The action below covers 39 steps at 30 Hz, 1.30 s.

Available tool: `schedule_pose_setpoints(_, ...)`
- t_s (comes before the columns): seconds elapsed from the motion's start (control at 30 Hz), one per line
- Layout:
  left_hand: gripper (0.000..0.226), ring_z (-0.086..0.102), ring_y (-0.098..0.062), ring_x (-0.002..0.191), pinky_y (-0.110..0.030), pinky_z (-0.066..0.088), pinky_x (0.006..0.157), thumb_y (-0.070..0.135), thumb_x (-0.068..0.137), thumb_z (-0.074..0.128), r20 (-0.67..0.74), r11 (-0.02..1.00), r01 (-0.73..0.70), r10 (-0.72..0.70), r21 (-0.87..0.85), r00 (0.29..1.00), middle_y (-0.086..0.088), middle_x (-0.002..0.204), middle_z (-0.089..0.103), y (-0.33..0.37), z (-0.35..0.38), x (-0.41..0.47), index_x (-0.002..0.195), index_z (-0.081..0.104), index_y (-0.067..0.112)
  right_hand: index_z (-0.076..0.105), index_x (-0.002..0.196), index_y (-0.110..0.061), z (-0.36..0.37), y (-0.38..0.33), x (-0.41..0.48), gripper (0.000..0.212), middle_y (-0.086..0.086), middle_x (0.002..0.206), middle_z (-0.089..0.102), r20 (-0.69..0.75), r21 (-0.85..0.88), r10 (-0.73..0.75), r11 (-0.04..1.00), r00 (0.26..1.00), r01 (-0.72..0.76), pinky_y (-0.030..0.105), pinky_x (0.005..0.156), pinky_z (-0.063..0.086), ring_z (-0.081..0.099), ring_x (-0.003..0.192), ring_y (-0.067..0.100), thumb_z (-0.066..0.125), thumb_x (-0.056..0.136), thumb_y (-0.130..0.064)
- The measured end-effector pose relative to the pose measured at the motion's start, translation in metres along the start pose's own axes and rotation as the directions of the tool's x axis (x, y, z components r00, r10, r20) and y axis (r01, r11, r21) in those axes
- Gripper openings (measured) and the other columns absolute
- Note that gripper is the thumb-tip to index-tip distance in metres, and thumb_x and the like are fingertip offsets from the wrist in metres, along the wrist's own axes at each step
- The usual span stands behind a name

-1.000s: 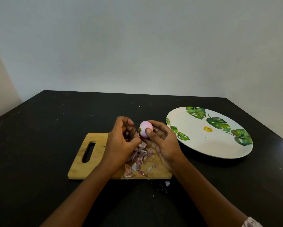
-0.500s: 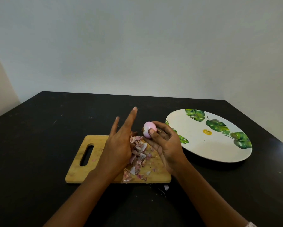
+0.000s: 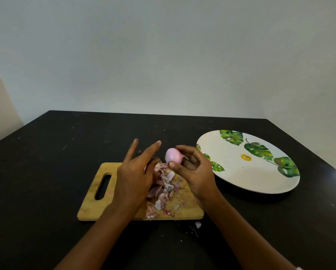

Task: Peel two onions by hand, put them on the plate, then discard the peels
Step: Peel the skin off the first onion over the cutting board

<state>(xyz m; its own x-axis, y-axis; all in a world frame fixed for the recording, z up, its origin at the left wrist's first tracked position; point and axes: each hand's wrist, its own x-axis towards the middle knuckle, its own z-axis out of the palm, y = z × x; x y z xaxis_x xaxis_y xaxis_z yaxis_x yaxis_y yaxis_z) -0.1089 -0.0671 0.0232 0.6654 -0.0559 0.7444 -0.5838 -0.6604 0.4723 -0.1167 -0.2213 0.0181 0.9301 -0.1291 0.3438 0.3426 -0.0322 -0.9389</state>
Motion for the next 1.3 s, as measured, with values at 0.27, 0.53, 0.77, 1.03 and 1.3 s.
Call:
schedule_pose_setpoints(0.27, 0.055, 0.041, 0.004, 0.116, -0.034, 0.034, 0.102, 0.011, 0.089, 0.049, 0.143, 0.990, 0.020, 0.000, -0.139, 0.990, 0.007, 0.130, 0.052, 0.000, -0.002, 0.005, 0.137, 0.032, 0.032, 0.057, 0.105, -0.026, 0.002, -0.002, -0.001, 0.040, -0.007, 0.108, 0.065, -0.053, 0.044, 0.026, 0.999, 0.998, -0.024, 0.019, 0.079, 0.055, 0.066, 0.098, 0.003, 0.080, 0.075, -0.013)
schedule_pose_setpoints(0.53, 0.063, 0.054, -0.020, 0.114, -0.034, 0.046, 0.095, 0.041, 0.081, 0.063, 0.259, 0.989, 0.116, -0.089, -0.090, 0.962, -0.003, 0.128, 0.058, 0.004, 0.007, -0.005, 0.137, 0.042, 0.023, 0.055, 0.094, -0.022, 0.012, -0.002, -0.008, 0.032, 0.001, 0.098, 0.064, 0.071, -0.036, -0.021, 0.999, 0.997, 0.023, 0.027, 0.080, 0.056, 0.067, 0.095, 0.014, 0.073, 0.072, -0.036)
schedule_pose_setpoints(0.77, 0.057, 0.053, -0.010, 0.104, -0.026, 0.045, 0.089, 0.036, 0.079, 0.067, 0.214, 0.988, 0.052, -0.021, -0.142, 0.977, -0.006, 0.118, 0.063, 0.001, 0.007, -0.006, 0.129, 0.052, 0.013, 0.057, 0.085, -0.012, 0.006, 0.000, -0.007, 0.031, -0.003, 0.076, 0.060, 0.136, -0.316, -0.183, 0.923, 0.974, 0.218, 0.017, 0.063, 0.048, 0.059, 0.074, 0.012, 0.042, 0.099, -0.035)
schedule_pose_setpoints(1.03, 0.043, 0.061, 0.000, 0.096, -0.010, 0.049, 0.076, 0.034, 0.072, 0.076, 0.351, 0.849, 0.258, -0.092, -0.462, 0.932, 0.012, 0.105, 0.064, 0.012, -0.001, 0.003, 0.111, 0.056, 0.032, 0.057, 0.069, -0.014, 0.001, -0.014, -0.002, 0.033, -0.006, 0.057, 0.055, 0.131, -0.119, -0.070, 0.989, 0.989, 0.086, 0.018, 0.052, 0.044, 0.052, 0.054, 0.004, 0.048, 0.099, -0.022)
schedule_pose_setpoints(1.3, 0.040, 0.066, -0.011, 0.095, -0.016, 0.050, 0.076, 0.033, 0.070, 0.068, 0.470, 0.586, 0.395, -0.028, -0.707, 0.882, 0.004, 0.105, 0.069, 0.018, -0.009, 0.007, 0.106, 0.062, 0.018, 0.056, 0.053, -0.014, -0.002, -0.035, -0.010, 0.035, 0.000, 0.038, 0.042, 0.233, 0.245, 0.114, 0.954, 0.966, -0.172, 0.011, 0.029, 0.028, 0.032, 0.024, 0.007, 0.053, 0.083, -0.031)
